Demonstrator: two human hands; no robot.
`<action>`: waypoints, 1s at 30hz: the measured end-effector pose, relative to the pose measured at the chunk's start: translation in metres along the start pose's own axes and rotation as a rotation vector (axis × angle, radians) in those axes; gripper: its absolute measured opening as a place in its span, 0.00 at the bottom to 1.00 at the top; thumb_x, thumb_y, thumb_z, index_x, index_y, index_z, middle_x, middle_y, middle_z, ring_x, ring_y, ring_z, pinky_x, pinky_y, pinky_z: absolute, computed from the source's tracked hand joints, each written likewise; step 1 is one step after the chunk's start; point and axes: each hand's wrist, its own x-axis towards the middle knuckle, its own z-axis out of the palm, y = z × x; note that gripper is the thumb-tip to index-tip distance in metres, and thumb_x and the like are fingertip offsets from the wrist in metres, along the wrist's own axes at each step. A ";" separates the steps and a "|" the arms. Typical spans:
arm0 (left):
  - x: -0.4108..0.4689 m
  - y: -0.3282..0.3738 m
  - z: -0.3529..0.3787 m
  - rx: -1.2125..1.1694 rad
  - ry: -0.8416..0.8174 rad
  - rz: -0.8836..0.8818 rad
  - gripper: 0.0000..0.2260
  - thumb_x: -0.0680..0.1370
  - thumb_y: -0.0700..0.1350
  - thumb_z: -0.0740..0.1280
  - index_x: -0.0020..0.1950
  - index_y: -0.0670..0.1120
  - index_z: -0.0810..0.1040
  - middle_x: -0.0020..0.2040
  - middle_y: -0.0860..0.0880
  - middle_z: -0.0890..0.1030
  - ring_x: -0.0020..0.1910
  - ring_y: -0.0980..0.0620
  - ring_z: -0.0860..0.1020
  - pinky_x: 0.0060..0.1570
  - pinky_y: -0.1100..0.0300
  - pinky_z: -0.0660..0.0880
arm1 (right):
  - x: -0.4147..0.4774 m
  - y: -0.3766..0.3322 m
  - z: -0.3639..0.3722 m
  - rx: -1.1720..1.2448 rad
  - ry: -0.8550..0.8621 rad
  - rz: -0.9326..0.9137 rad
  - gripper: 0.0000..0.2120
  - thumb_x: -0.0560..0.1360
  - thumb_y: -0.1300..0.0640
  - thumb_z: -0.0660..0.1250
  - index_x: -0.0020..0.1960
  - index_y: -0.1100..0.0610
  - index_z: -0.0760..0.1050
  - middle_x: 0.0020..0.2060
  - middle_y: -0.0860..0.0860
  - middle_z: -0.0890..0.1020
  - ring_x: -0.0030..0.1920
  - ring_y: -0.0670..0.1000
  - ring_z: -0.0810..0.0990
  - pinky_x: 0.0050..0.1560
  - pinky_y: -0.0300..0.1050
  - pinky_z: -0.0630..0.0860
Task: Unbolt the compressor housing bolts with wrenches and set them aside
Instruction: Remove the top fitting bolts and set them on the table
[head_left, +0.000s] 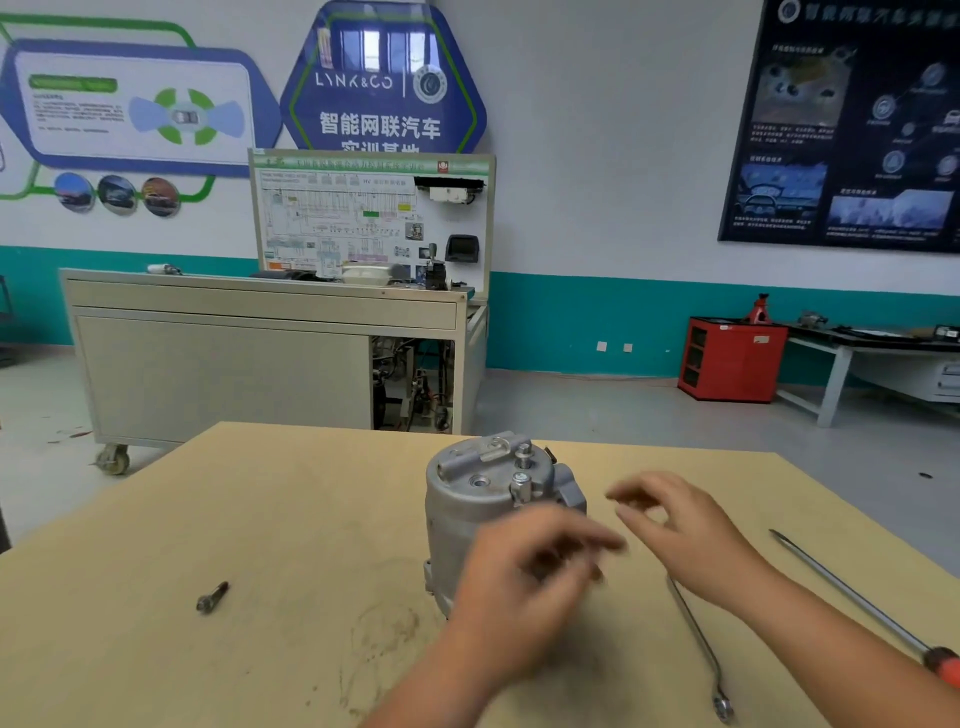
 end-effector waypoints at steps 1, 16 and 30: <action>0.017 0.004 -0.015 -0.085 0.080 -0.056 0.07 0.74 0.42 0.66 0.45 0.51 0.83 0.39 0.56 0.81 0.37 0.60 0.79 0.39 0.66 0.74 | 0.011 -0.020 0.001 0.106 0.040 -0.018 0.06 0.75 0.59 0.66 0.46 0.48 0.77 0.44 0.46 0.80 0.45 0.39 0.76 0.44 0.27 0.69; 0.086 -0.029 -0.046 0.505 -0.200 -0.405 0.10 0.75 0.47 0.70 0.56 0.50 0.82 0.49 0.53 0.83 0.46 0.56 0.78 0.48 0.63 0.74 | 0.055 -0.070 0.022 0.223 -0.118 0.185 0.06 0.74 0.50 0.68 0.39 0.47 0.77 0.37 0.45 0.81 0.41 0.45 0.77 0.39 0.38 0.72; -0.025 -0.012 -0.083 -0.354 0.548 -0.271 0.14 0.73 0.35 0.68 0.45 0.53 0.86 0.44 0.48 0.85 0.41 0.55 0.83 0.36 0.65 0.78 | -0.007 -0.166 0.053 0.746 -0.104 -0.007 0.10 0.71 0.61 0.72 0.39 0.46 0.80 0.37 0.43 0.84 0.40 0.42 0.83 0.42 0.36 0.79</action>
